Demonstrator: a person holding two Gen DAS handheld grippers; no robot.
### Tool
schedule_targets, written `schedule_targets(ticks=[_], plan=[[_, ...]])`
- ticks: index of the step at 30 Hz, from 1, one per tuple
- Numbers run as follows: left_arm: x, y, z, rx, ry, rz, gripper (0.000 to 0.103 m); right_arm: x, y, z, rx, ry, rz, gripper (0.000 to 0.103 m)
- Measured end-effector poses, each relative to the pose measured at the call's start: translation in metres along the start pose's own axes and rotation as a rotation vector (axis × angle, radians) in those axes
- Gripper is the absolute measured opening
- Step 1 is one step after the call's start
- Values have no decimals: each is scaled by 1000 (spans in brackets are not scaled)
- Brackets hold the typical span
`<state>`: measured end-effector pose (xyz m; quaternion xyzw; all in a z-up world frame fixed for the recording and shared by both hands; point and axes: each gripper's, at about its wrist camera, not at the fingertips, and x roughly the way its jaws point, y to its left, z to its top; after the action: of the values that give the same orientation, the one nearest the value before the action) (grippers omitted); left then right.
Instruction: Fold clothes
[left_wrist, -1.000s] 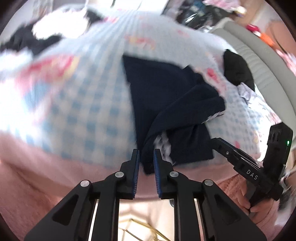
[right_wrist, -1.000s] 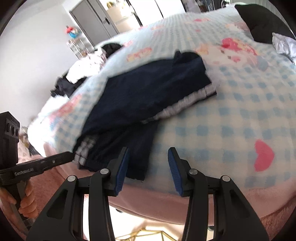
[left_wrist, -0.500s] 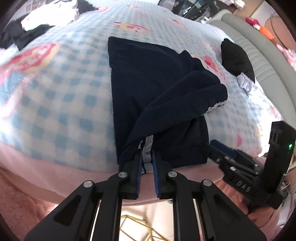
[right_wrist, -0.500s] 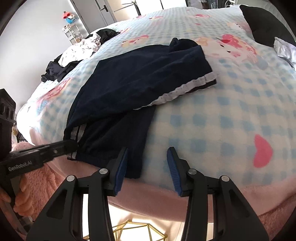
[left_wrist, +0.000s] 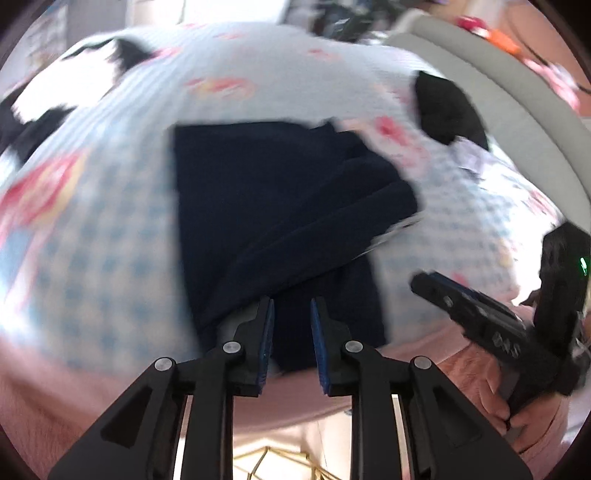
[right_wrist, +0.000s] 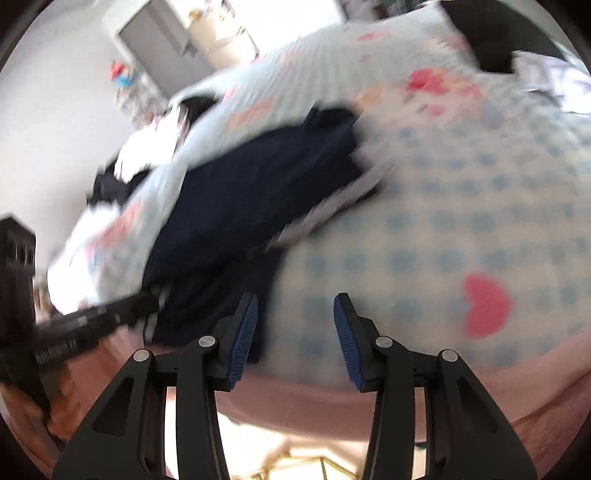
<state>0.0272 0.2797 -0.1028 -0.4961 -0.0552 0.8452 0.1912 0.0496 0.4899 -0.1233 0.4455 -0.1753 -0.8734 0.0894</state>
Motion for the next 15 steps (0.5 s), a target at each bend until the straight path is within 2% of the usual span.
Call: schedule_targets(ticks=[4,6,7,8,11,14,15], plan=[[25,-36,31,102,-7,-25,25,-2,-24,34,27,-13,-130,43],[39,-54,45,154,-18,-12,35,-11,-37,42,51,-55,-147,43],[45,-62,52,178,-26,-1,45,-16,-43,44,64,-76,-151,43],[51,-68,60,196,-33,7,49,-19,-48,45,77,-85,-151,43],[72,-79,80,229,-18,3,49,-15,-63,37,131,-52,-142,43],[90,-85,84,250,21,-8,48,-8,-68,31,166,-10,-102,43],[96,-87,86,257,34,-11,39,-6,-67,32,164,-4,-94,43]])
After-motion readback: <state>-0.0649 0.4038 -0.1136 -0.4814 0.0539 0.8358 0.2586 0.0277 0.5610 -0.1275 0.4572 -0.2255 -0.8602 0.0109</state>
